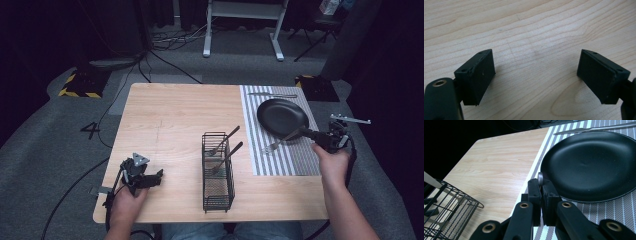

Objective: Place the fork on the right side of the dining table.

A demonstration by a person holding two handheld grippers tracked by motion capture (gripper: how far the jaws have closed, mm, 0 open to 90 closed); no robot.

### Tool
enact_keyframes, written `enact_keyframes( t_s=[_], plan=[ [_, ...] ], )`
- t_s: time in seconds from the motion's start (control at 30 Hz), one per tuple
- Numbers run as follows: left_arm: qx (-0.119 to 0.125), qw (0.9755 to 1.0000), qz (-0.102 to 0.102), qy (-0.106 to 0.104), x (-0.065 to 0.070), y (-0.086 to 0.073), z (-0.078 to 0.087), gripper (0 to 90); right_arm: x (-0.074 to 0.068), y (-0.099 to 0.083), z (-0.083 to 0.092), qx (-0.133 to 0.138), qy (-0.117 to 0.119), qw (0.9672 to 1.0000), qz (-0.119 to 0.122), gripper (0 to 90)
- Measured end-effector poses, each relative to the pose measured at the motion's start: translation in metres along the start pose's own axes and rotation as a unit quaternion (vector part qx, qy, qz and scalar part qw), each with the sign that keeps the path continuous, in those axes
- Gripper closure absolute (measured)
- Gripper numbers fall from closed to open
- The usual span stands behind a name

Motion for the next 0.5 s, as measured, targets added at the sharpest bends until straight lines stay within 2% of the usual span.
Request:
enact_keyframes(
  t_s=[0.5],
  plan=[
    [0.0, 1.0, 0.0, 0.0, 0.0, 0.0, 0.0, 14.8, 0.007, 0.0027, -0.0023, -0.012, -0.005, 0.9999, -0.009, 85.5]
  ],
)
Point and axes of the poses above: each handheld gripper's, and its own axes: z roughly backward along the jaws, y roughly out of its top, x roughly to its right, the point moved 2 cm from there along -z, roughly forward along the jaws, and after that the axes turned 5 degrees about -y, right-handed, at the moved point
